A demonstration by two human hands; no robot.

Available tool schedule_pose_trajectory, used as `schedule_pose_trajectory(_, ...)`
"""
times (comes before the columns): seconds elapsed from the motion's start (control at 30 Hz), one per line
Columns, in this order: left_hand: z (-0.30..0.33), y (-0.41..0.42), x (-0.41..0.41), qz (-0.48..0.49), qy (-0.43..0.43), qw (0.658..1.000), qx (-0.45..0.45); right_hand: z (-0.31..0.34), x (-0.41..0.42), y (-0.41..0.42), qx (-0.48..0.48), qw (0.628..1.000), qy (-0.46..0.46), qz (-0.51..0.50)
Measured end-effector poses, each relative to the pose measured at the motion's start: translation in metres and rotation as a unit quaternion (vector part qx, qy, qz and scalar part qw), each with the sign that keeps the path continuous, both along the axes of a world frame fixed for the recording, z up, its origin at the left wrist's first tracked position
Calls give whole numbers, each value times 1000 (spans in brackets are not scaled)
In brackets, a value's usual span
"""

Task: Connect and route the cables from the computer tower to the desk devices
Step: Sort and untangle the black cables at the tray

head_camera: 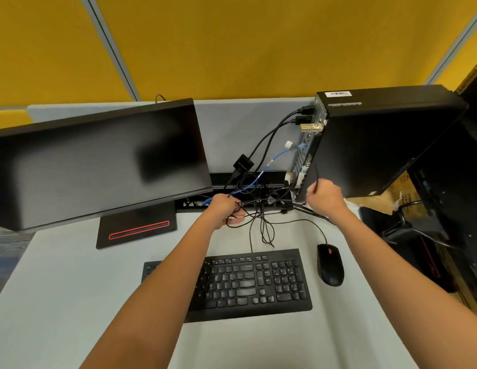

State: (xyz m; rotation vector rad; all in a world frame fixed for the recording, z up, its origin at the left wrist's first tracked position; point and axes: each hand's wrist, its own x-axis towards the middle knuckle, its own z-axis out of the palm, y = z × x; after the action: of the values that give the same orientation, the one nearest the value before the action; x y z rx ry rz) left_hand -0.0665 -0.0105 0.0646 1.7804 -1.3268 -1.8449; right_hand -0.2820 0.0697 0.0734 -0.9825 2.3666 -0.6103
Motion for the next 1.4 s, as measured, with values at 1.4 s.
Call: schedule_pose_trajectory(1.4,105,-19,-44,-186,125,919,-324,97,33,-23,-310,899,-287,116)
